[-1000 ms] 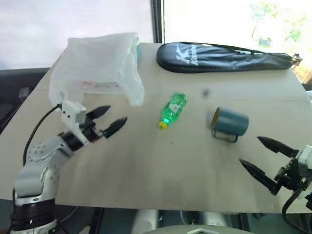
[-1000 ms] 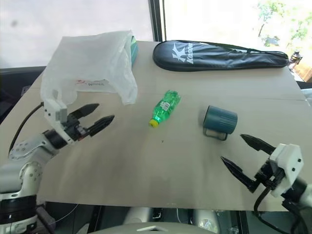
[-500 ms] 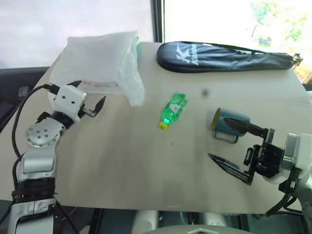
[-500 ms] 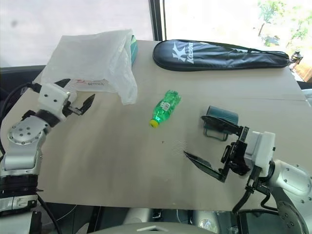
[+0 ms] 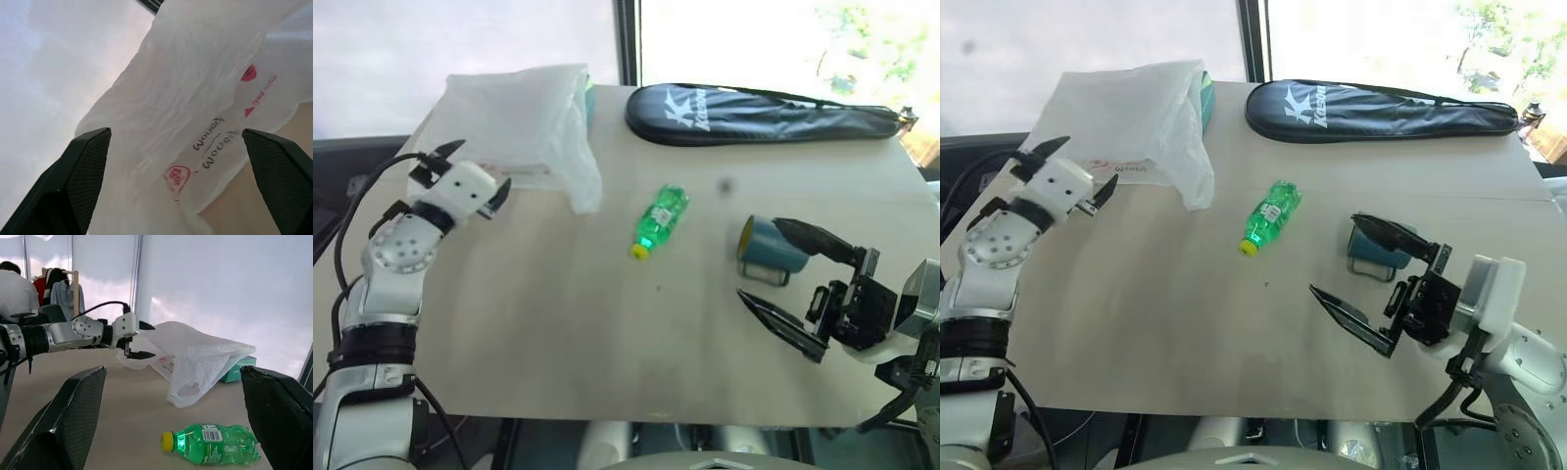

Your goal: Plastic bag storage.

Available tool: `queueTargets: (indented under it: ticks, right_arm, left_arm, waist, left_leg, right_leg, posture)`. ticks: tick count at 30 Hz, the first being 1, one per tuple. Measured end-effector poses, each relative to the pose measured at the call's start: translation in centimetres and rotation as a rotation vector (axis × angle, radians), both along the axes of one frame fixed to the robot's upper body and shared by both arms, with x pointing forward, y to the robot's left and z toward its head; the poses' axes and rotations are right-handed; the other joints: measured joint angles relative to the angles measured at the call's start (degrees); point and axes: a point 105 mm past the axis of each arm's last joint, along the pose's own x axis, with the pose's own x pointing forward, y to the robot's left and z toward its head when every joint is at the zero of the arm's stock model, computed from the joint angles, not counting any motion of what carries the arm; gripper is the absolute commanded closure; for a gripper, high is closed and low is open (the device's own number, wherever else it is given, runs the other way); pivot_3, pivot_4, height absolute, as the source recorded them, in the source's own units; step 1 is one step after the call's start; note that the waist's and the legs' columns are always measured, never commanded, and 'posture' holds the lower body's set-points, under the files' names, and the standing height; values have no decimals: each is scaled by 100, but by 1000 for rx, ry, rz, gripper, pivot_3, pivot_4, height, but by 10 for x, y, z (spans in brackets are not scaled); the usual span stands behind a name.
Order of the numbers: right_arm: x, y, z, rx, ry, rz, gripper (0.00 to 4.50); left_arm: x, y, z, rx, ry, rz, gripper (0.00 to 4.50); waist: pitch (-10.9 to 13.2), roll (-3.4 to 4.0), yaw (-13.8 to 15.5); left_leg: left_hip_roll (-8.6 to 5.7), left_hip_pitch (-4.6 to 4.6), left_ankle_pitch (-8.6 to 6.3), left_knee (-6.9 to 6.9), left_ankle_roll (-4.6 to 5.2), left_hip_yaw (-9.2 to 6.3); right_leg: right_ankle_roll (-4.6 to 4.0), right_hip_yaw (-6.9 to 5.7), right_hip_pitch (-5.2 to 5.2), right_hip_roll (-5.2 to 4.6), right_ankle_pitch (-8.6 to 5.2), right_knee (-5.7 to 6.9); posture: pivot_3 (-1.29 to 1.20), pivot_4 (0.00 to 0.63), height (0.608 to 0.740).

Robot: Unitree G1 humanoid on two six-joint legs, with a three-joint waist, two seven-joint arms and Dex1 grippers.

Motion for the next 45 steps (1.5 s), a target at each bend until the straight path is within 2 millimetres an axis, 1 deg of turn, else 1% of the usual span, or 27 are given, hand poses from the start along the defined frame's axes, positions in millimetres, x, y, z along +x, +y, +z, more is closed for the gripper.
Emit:
queueTargets:
  ticks: [2,5,7,11,13,16,18,20,21,22,23,24,25,26,27,28,29,32,34,35,38,39,41,42,43,44,45]
  right_arm:
    - [1,1,0,3,7,-3,0]
    - [3,4,0,9,11,-6,0]
    - [4,5,1,12,12,-8,0]
    - [5,7,1,14,13,-10,0]
    - [6,7,2,15,12,-18,0]
    - [7,9,1,13,16,-21,0]
    - [7,11,0,10,22,-18,0]
    - [8,12,-2,-2,21,-23,0]
    - [9,13,-2,-13,18,-24,0]
    - [11,16,-4,-49,11,-24,0]
    - [12,17,-4,-63,9,-22,0]
    - [15,21,-7,-107,4,-33,0]
    - [17,22,-8,-125,5,-38,0]
    - [25,26,-16,-201,32,-62,0]
    - [26,26,-17,-209,37,-67,0]
    - [30,26,-22,-236,51,-90,0]
    - [35,27,-25,-259,59,-105,0]
    - [53,29,-32,-324,75,-141,0]
    - [62,32,-36,-355,100,-154,0]
    - [73,31,-40,-386,112,-196,0]
    - [86,22,-49,-453,121,-271,0]
    - [90,14,-55,-505,121,-309,0]
    - [95,2,-62,-567,126,-360,0]
    - [94,0,-66,-576,139,-359,0]
    - [90,-1,-71,-584,173,-349,0]
    - [90,-1,-72,-585,179,-347,0]
    - [88,-1,-74,-585,202,-336,0]
  left_arm:
    - [9,3,4,55,-17,41,29]
    - [27,8,11,135,-32,116,864]
    - [36,13,15,165,-26,158,1727]
    - [45,19,26,123,-19,186,3704]
    - [46,21,25,81,12,180,4451]
    - [45,27,22,-17,73,173,4451]
    - [43,33,21,-149,122,171,4451]
    - [40,29,22,-376,224,125,4451]
    - [37,23,22,-484,290,89,4451]
    - [31,10,25,-649,403,35,4451]
    - [27,2,27,-704,454,5,4451]
    - [15,-24,35,-895,602,-87,4451]
    - [13,-30,38,-950,640,-102,4451]
    - [2,-54,60,-1080,727,-159,4451]
    - [0,-56,64,-1087,730,-168,4451]
    - [-5,-63,77,-1124,737,-187,4451]
    - [-7,-67,82,-1144,745,-179,4451]
    - [-6,-90,83,-1238,806,-160,4451]
    - [-2,-102,84,-1281,820,-155,4451]
    - [4,-107,89,-1315,813,-130,4451]
    - [8,-103,105,-1362,747,-92,4451]
    - [10,-99,110,-1390,720,-72,4451]
    - [12,-92,112,-1430,680,-32,4451]
    - [12,-89,110,-1434,674,-14,4451]
    - [12,-83,95,-1422,684,38,4451]
    - [13,-82,90,-1421,693,53,4451]
    - [11,-78,78,-1376,700,90,4451]
  waist:
    - [-1,-1,4]
    - [2,-9,0]
    - [5,-16,-3]
    - [2,-34,-17]
    - [2,-35,-22]
    - [6,-40,-20]
    - [8,-45,-21]
    - [11,-48,-23]
    - [15,-55,-23]
    - [21,-65,-28]
    - [23,-69,-28]
    - [26,-75,-22]
    - [28,-79,-20]
    - [38,-88,-20]
    - [38,-87,-21]
    - [38,-84,-24]
    - [38,-84,-25]
    - [42,-80,-29]
    - [50,-90,-26]
    - [53,-94,-26]
    - [54,-93,-24]
    - [56,-91,-25]
    - [56,-90,-24]
    - [56,-91,-25]
    - [56,-87,-36]
    - [56,-87,-39]
    - [56,-87,-52]
  left_leg:
    - [-1,0,0,2,1,0]
    - [-3,-7,0,8,1,-1]
    - [-3,-18,0,11,1,-1]
    - [-3,-87,2,48,1,17]
    - [-3,-87,2,51,1,21]
    - [-1,-87,2,71,2,19]
    - [3,-87,2,87,2,17]
    - [4,-87,1,103,3,16]
    - [5,-87,1,108,3,12]
    - [5,-87,1,117,3,6]
    - [5,-87,1,118,3,6]
    - [3,-86,2,125,4,-6]
    - [3,-88,2,130,3,-12]
    - [3,-90,2,136,3,-21]
    - [2,-89,2,135,2,-21]
    - [1,-83,2,135,2,-17]
    - [0,-83,3,135,1,-18]
    - [0,-77,5,140,-2,-13]
    - [2,-80,6,151,-2,-14]
    - [2,-83,6,155,-3,-15]
    - [-1,-85,5,156,-2,-10]
    - [-3,-85,5,155,-2,-5]
    - [-3,-85,5,145,-2,1]
    - [-1,-85,5,141,-3,2]
    - [0,-78,6,135,-5,9]
    - [0,-78,7,134,-5,9]
    - [2,-79,9,134,-9,9]
  right_leg:
    - [1,-1,0,0,0,2]
    - [2,-8,-5,6,0,5]
    - [2,-11,-15,9,0,7]
    - [9,-5,-98,10,-5,53]
    - [11,-5,-99,10,-7,55]
    - [12,-5,-99,11,-8,74]
    - [12,-6,-98,11,-9,86]
    - [13,-6,-96,13,-9,97]
    - [13,-8,-92,14,-8,101]
    - [14,-10,-89,13,-8,107]
    - [14,-10,-89,13,-8,108]
    - [14,-8,-82,14,-8,111]
    - [14,-7,-82,15,-9,116]
    - [15,-2,-83,29,-10,126]
    - [15,0,-83,29,-10,127]
    - [17,9,-82,29,-14,137]
    - [19,9,-83,30,-16,140]
    - [19,18,-86,30,-16,160]
    - [19,18,-88,29,-16,172]
    - [19,17,-90,23,-15,175]
    - [18,24,-94,9,-15,173]
    - [18,28,-97,7,-16,172]
    - [18,33,-101,5,-16,169]
    - [17,34,-103,6,-17,168]
    - [16,42,-104,5,-17,171]
    - [16,43,-104,5,-18,172]
    - [16,40,-106,6,-17,171]
  posture:
    - [0,150,740]
    - [0,150,740]
    - [0,150,740]
    - [0,150,740]
    - [0,150,740]
    - [0,150,740]
    - [0,150,740]
    - [0,150,740]
    - [0,150,740]
    - [0,150,740]
    - [0,150,740]
    - [0,150,740]
    - [0,150,740]
    - [0,150,740]
    - [0,150,740]
    - [0,150,740]
    - [0,150,740]
    - [0,150,740]
    - [0,150,740]
    - [0,150,740]
    - [0,150,740]
    - [0,150,740]
    - [0,150,740]
    - [0,150,740]
    - [0,150,740]
    - [0,150,740]
    - [0,150,740]
